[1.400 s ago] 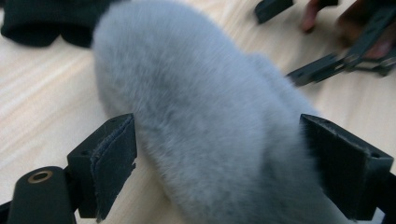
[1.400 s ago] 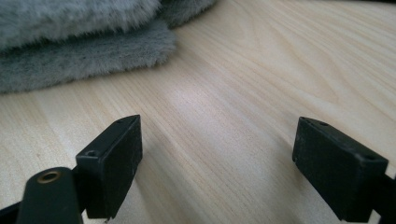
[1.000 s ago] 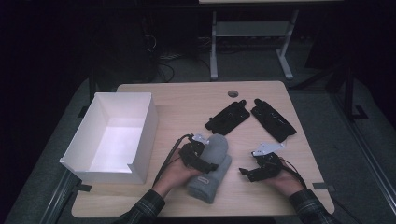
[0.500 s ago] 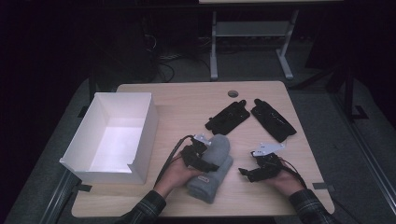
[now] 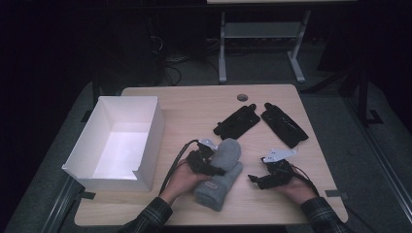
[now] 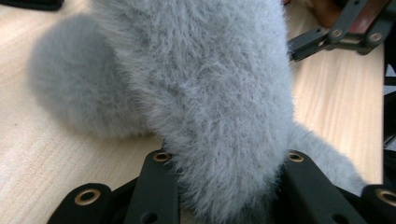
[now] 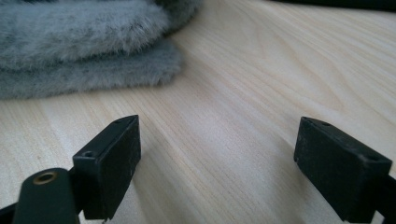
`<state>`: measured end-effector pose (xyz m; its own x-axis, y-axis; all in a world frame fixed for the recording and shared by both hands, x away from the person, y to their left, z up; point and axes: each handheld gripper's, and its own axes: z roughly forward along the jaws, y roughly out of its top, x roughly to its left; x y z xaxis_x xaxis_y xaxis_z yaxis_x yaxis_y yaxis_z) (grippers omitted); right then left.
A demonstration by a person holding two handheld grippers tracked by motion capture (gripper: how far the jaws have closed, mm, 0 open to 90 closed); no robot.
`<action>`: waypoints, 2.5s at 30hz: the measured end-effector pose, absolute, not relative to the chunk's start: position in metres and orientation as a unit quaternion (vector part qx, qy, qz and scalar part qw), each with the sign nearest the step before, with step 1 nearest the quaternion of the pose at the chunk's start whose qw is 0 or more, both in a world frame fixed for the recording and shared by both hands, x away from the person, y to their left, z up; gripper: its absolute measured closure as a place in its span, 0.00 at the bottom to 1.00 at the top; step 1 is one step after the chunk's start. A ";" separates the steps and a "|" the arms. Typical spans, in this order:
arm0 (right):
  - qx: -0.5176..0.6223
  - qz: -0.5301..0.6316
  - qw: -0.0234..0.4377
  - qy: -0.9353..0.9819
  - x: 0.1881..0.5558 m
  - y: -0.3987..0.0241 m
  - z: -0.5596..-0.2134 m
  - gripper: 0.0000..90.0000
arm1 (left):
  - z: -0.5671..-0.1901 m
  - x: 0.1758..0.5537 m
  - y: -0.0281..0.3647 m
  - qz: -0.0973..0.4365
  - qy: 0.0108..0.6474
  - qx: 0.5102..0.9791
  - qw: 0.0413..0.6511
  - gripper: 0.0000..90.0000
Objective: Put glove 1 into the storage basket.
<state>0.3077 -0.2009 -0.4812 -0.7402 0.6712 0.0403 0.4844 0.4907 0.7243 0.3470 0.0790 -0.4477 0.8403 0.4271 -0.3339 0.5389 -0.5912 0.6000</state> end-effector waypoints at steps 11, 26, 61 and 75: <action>0.338 0.374 0.125 0.855 0.308 -0.201 -0.481 0.16 | -0.417 0.346 0.090 -0.054 0.282 0.875 0.389 0.78; 0.339 0.375 0.123 0.854 0.307 -0.201 -0.481 0.16 | -0.352 0.359 0.117 -0.014 0.300 0.867 0.397 0.78; 0.337 0.375 0.125 0.855 0.308 -0.201 -0.481 0.16 | -0.228 0.379 0.273 0.055 0.393 0.816 0.419 0.78; 0.338 0.375 0.125 0.855 0.308 -0.201 -0.481 0.16 | -0.261 0.381 0.334 0.063 0.450 0.807 0.377 0.78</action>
